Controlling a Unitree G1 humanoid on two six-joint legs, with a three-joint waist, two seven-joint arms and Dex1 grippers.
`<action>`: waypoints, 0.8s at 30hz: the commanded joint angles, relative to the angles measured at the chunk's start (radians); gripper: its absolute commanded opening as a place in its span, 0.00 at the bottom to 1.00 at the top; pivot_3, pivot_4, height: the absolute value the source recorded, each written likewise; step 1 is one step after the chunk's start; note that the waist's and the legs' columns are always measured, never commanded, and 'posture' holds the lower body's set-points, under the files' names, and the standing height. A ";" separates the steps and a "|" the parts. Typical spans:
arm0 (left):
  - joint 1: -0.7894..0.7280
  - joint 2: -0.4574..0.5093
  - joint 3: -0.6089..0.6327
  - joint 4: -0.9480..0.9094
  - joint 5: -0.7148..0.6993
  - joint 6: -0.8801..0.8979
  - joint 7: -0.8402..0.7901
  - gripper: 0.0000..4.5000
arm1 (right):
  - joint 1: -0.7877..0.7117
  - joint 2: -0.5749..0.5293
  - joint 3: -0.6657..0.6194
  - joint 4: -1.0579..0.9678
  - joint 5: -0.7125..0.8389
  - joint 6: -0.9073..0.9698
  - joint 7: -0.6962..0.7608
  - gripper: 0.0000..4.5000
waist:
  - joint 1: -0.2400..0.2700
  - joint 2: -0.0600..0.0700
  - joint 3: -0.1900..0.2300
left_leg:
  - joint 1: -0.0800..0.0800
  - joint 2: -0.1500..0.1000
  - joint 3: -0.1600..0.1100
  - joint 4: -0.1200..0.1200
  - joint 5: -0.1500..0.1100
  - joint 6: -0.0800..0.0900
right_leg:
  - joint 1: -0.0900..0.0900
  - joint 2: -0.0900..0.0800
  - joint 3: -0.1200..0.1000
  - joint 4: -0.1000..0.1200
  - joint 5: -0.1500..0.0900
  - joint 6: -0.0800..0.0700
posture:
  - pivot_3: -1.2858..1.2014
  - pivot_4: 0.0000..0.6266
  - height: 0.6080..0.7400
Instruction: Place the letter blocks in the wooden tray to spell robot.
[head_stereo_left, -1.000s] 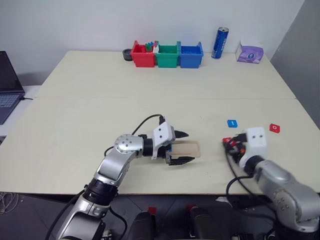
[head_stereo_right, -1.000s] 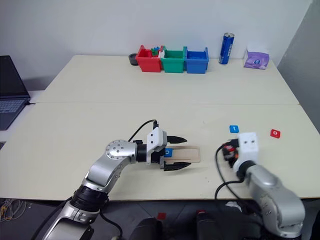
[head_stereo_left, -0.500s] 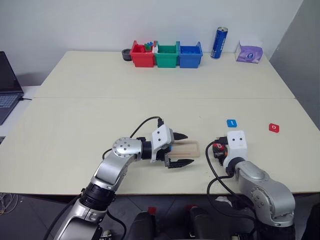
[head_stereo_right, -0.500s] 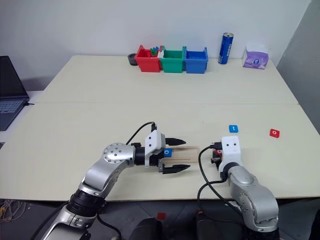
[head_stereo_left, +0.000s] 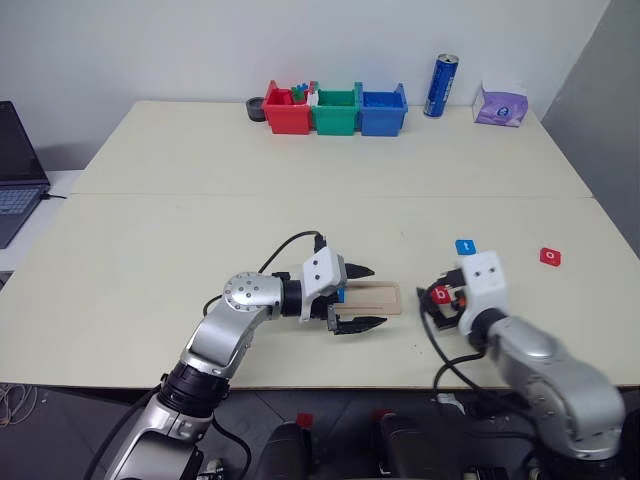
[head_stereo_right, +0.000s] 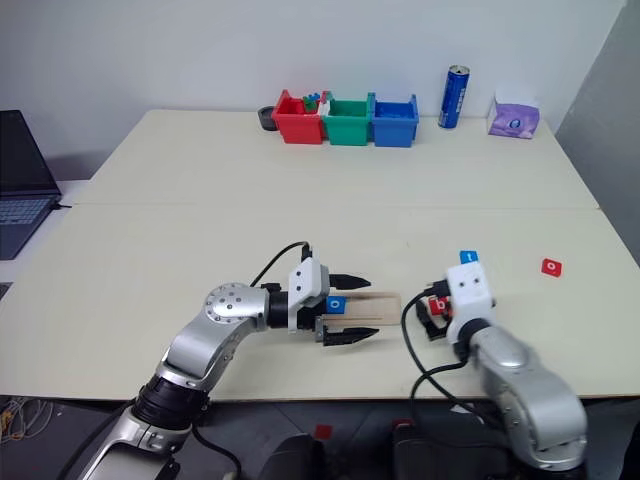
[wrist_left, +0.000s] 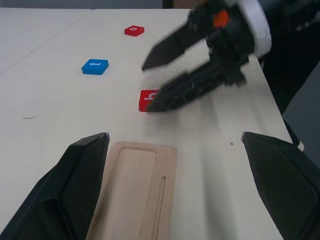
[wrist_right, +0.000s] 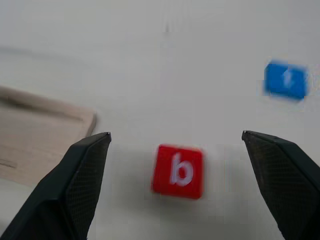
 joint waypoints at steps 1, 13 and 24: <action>-0.050 0.004 0.032 0.041 -0.030 -0.043 -0.036 1.00 | -0.049 -0.116 -0.074 -0.017 0.101 -0.104 0.212 0.99 | 0.000 0.000 0.000 | 0.000 0.000 0.000 0.000 0.000 0.000 | 0.000 0.000 0.000 0.000 0.000 0.000 | 0.52 0.24 1.00; -0.062 -0.018 0.019 0.061 -0.054 -0.076 -0.066 1.00 | -0.137 -0.361 0.108 0.665 0.019 -0.875 0.958 0.99 | -0.001 -0.003 0.002 | 0.001 0.001 0.006 0.000 0.000 0.001 | 0.001 0.001 0.001 -0.002 0.000 0.000 | 0.52 0.24 1.00; -0.013 0.026 0.036 -0.031 -0.074 -0.023 -0.047 1.00 | -0.257 -0.319 0.185 1.008 -0.072 -1.089 1.075 0.99 | 0.001 -0.003 0.002 | 0.002 0.001 0.006 0.000 0.000 0.000 | 0.001 0.001 0.001 -0.001 0.003 -0.005 | 0.52 0.24 1.00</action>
